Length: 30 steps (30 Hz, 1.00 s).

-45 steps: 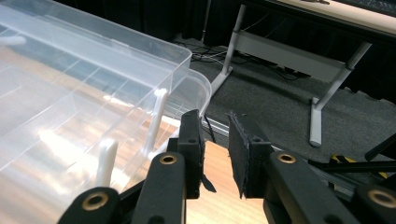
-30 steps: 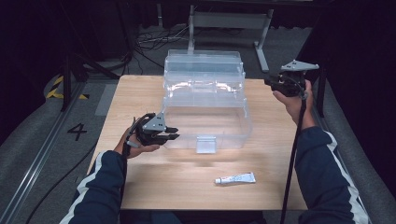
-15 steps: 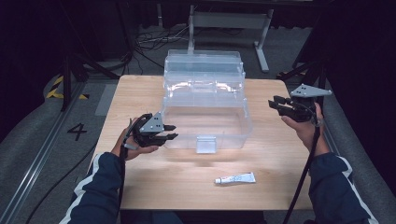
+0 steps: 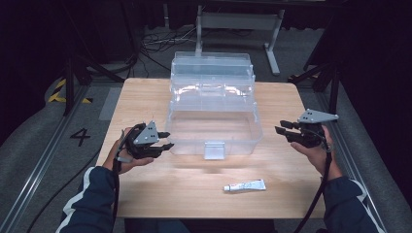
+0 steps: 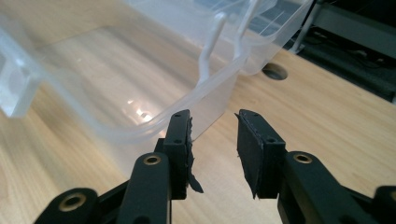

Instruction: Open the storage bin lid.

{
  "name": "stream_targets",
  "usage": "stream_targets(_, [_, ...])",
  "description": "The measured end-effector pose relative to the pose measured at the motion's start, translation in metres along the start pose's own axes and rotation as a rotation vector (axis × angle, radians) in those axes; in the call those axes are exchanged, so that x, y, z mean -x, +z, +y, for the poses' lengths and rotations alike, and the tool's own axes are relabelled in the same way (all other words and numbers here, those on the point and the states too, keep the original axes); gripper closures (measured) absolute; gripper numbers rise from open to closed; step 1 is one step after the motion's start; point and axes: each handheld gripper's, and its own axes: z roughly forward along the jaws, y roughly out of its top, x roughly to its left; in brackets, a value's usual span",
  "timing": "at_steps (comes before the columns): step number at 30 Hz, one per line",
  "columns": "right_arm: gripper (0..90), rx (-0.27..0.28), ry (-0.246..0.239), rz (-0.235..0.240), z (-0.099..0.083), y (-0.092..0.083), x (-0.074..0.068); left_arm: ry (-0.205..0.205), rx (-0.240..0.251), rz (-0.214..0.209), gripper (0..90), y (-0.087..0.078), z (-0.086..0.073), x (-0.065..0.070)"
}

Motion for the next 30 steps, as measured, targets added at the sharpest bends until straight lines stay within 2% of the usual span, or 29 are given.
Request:
stream_targets(5, [64.5, -0.031, -0.026, 0.047, -0.01, 0.004, -0.011, -0.011, -0.076, 0.014, 53.6, 0.002, -0.015, 0.002])
stream_targets(15, [62.3, -0.081, -0.071, 0.132, -0.02, 0.007, -0.034, -0.071, -0.185, 0.009, 44.1, 0.008, -0.045, 0.009])
stream_targets(19, [60.9, -0.102, -0.085, 0.168, -0.024, 0.009, -0.044, -0.097, -0.198, 0.01, 38.7, 0.008, -0.054, 0.012])
stream_targets(21, [60.6, -0.115, -0.093, 0.183, -0.026, 0.011, -0.049, -0.122, -0.202, -0.007, 35.6, 0.008, -0.06, 0.013])
stream_targets(24, [59.3, -0.128, -0.106, 0.219, -0.028, 0.013, -0.058, -0.134, -0.209, -0.003, 31.7, 0.008, -0.068, 0.015])
stream_targets(27, [58.3, -0.148, -0.136, 0.253, -0.028, 0.017, -0.067, -0.161, -0.212, -0.01, 29.2, 0.01, -0.075, 0.017])
stream_targets(30, [56.8, -0.178, -0.167, 0.301, -0.028, 0.022, -0.079, -0.163, -0.221, -0.019, 27.9, 0.012, -0.081, 0.019])
